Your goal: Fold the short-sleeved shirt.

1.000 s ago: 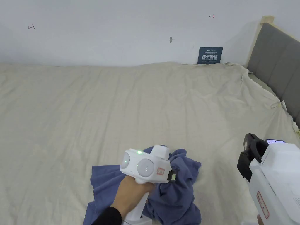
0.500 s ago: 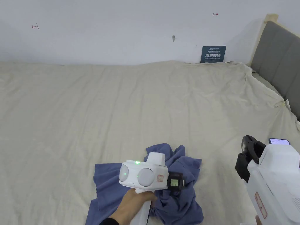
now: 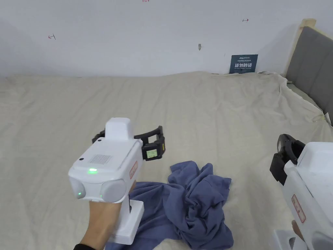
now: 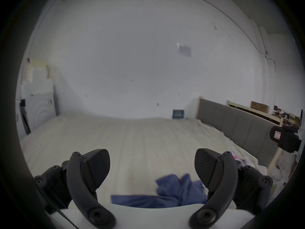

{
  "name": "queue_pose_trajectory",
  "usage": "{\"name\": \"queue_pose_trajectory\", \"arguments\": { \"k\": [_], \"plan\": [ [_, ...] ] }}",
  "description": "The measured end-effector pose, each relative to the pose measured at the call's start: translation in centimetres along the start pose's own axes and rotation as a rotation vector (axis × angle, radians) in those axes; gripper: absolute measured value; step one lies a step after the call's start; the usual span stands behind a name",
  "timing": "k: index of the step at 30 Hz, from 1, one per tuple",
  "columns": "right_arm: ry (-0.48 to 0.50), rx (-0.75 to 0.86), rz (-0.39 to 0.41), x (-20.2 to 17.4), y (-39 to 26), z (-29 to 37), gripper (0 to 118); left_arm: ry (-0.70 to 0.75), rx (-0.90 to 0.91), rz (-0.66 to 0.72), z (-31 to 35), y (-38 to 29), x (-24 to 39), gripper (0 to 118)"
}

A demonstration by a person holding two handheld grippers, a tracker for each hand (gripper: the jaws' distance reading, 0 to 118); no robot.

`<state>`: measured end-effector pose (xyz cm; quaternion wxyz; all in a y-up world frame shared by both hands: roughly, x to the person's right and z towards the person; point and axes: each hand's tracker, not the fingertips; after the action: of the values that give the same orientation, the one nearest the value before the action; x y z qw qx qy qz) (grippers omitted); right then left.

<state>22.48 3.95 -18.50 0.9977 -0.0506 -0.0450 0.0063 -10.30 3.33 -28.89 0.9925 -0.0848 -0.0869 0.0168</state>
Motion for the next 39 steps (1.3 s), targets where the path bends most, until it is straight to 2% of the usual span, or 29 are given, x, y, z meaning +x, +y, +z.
{"name": "queue_pose_trajectory", "arguments": {
  "k": [3,6,10,13,18,22,29,39],
  "plan": [
    [0.000,0.012,0.002,0.0,0.2,-0.2,0,0.053,0.080,-0.032,1.0,-0.4,-1.6,94],
    [0.002,0.021,0.004,-0.1,0.3,-0.4,0,0.089,0.111,-0.057,2.2,-0.8,-2.5,69],
    [0.004,0.025,0.008,-0.2,0.3,-0.5,0,0.096,0.140,-0.075,3.0,-1.7,-3.7,16],
    [0.007,0.026,0.008,-0.4,0.2,-0.5,0,0.102,0.121,-0.072,3.0,-1.9,-4.3,0],
    [0.015,0.023,0.008,-0.8,0.2,-0.5,0,0.062,0.060,-0.013,2.7,-2.5,-5.3,0],
    [0.019,0.024,0.009,-1.0,0.2,-0.4,0,0.071,0.037,-0.023,2.8,-2.8,-5.4,0],
    [0.022,0.011,0.008,-1.0,-0.3,-0.5,0,0.070,-0.214,0.044,2.0,-5.4,-6.8,0],
    [0.036,-0.018,0.005,-1.4,-1.2,-0.7,0,0.104,-0.604,0.168,3.1,-13.5,-7.4,0]
  ]
}}
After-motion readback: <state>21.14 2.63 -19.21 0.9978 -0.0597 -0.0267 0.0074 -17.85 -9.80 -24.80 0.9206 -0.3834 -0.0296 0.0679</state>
